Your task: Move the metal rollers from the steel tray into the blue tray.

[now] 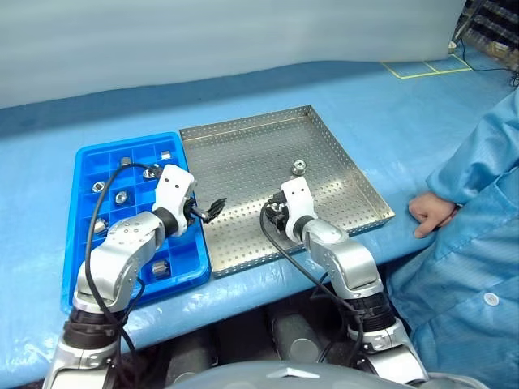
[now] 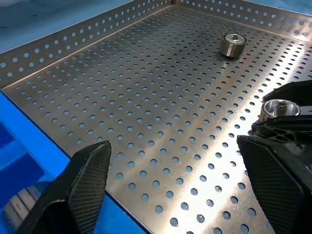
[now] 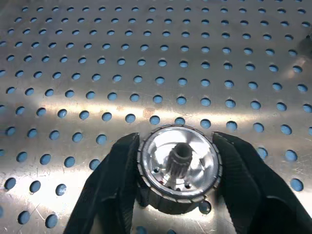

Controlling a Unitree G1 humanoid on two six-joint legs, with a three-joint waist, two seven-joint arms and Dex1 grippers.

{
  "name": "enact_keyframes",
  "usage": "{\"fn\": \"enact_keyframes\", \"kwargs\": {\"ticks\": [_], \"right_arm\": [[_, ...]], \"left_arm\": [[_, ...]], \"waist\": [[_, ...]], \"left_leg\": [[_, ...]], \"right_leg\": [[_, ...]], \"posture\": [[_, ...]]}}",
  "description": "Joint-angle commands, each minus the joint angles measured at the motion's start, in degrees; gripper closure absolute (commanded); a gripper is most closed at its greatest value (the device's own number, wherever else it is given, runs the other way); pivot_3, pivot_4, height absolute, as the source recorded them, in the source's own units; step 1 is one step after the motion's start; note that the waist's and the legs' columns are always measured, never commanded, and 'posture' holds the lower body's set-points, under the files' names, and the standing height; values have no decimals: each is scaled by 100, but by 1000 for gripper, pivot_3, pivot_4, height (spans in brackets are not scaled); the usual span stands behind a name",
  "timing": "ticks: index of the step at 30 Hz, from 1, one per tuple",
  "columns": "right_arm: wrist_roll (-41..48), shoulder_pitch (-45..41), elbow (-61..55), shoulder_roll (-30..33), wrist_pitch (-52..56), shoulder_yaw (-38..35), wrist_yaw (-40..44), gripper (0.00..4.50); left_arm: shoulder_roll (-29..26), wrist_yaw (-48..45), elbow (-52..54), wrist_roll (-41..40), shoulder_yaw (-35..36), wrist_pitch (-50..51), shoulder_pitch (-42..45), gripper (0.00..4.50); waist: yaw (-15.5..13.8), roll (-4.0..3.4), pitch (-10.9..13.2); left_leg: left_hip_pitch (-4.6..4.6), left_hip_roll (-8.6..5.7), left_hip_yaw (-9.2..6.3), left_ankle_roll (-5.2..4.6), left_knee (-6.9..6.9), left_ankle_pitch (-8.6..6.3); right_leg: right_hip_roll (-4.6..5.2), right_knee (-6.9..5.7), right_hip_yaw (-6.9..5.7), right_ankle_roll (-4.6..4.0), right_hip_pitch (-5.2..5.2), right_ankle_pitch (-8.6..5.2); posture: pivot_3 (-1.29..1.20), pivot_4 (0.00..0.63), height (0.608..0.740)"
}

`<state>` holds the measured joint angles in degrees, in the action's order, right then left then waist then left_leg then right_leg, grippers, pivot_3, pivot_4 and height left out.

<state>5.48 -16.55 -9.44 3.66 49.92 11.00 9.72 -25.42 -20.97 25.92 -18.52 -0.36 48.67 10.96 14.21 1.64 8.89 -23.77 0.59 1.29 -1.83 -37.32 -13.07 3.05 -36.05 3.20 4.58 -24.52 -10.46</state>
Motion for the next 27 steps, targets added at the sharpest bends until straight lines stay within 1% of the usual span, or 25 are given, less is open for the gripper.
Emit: {"fn": "enact_keyframes", "kwargs": {"ticks": [1,7,11,16,18,21,27], "right_arm": [[-3,-98,-154,-35,-5,32,3,2785],[185,-294,-525,-116,47,32,192,2785],[385,-702,-760,-286,52,294,486,2785],[615,-1143,-728,-686,-41,910,902,2785],[592,-1268,-554,-793,-144,1134,1007,2785],[461,-1372,-292,-867,-335,1424,1048,2785],[409,-1337,-94,-837,-444,1689,1173,2785]], "left_arm": [[-116,104,323,-5,414,-14,27,0],[-308,174,702,-173,1140,117,-102,0],[-547,237,958,-45,1428,221,-485,0],[-717,393,1084,109,1814,341,-986,0],[-740,391,1159,79,1939,365,-1076,0],[-760,393,1280,74,1989,401,-1155,0],[-666,481,1510,115,2016,427,-1470,0]], "waist": [[-5,0,0],[-28,-1,1],[-32,-2,2],[-106,-2,2],[-166,-1,2],[-352,0,2],[-673,0,1]], "left_leg": [[0,0,0,0,0,0],[-2,1,0,0,0,0],[-2,1,1,0,1,0],[-1,7,-10,1,5,0],[-4,8,-18,2,7,0],[-5,3,-19,3,7,0],[-5,-1,-18,5,7,-1]], "right_leg": [[0,0,0,0,0,0],[0,0,-1,-1,-3,0],[1,0,-1,-1,-4,0],[-2,-4,-13,-11,-5,-6],[0,-4,-22,-17,-6,-9],[19,-1,-40,-20,-6,-10],[36,-1,-58,-39,-8,-17]], "posture": [[-217,150,740],[-196,150,740],[-170,150,740],[-133,150,740],[-111,150,740],[-90,150,740],[-42,150,740]]}}
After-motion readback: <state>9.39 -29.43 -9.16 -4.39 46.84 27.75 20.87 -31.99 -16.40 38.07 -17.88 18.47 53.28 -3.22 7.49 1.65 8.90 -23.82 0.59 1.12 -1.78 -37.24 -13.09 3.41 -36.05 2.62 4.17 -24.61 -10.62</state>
